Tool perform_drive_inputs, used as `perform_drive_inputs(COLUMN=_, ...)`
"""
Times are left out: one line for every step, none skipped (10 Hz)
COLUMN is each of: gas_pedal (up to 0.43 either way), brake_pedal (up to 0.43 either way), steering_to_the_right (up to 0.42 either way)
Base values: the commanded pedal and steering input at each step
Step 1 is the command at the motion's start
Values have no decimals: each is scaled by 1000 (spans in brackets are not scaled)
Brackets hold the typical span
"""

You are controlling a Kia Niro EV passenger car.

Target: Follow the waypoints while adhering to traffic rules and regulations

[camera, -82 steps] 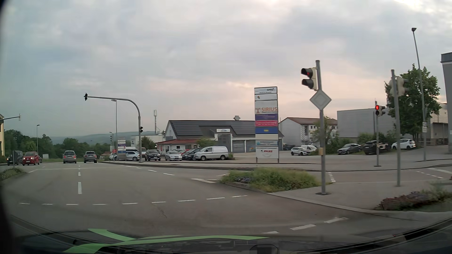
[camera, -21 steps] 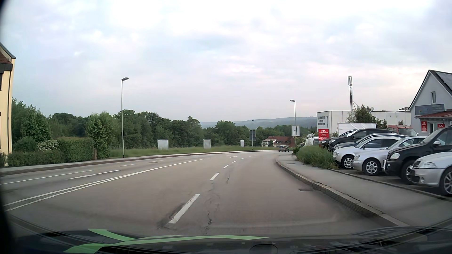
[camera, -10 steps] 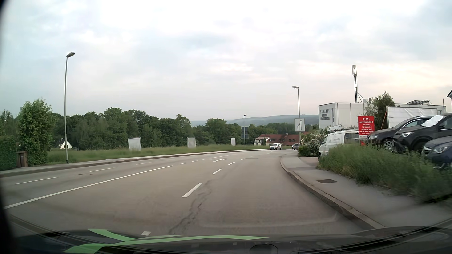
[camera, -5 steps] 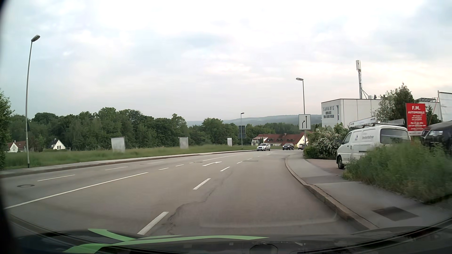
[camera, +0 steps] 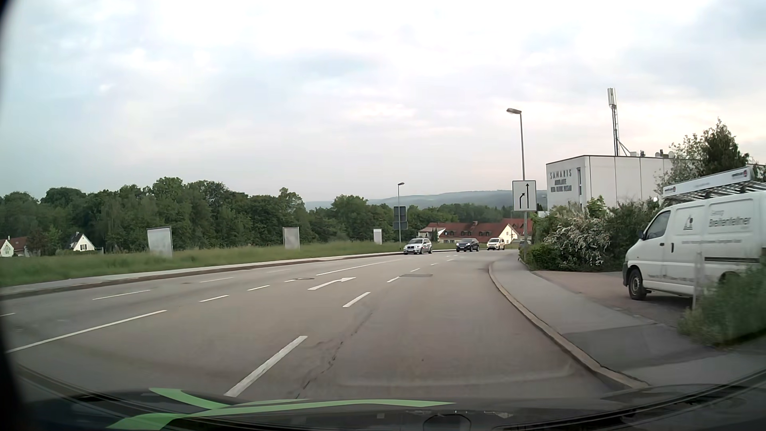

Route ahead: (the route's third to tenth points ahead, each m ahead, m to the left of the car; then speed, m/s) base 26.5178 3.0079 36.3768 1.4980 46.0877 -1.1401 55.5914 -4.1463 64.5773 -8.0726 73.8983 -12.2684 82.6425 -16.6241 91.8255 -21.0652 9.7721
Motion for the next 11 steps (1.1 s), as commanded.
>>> perform_drive_inputs(gas_pedal=59, brake_pedal=0, steering_to_the_right=26)
perform_drive_inputs(gas_pedal=47, brake_pedal=0, steering_to_the_right=26)
perform_drive_inputs(gas_pedal=28, brake_pedal=0, steering_to_the_right=26)
perform_drive_inputs(gas_pedal=20, brake_pedal=0, steering_to_the_right=27)
perform_drive_inputs(gas_pedal=0, brake_pedal=0, steering_to_the_right=29)
perform_drive_inputs(gas_pedal=0, brake_pedal=0, steering_to_the_right=30)
perform_drive_inputs(gas_pedal=0, brake_pedal=0, steering_to_the_right=30)
perform_drive_inputs(gas_pedal=0, brake_pedal=0, steering_to_the_right=29)
perform_drive_inputs(gas_pedal=0, brake_pedal=0, steering_to_the_right=28)
perform_drive_inputs(gas_pedal=0, brake_pedal=0, steering_to_the_right=28)
perform_drive_inputs(gas_pedal=0, brake_pedal=0, steering_to_the_right=31)
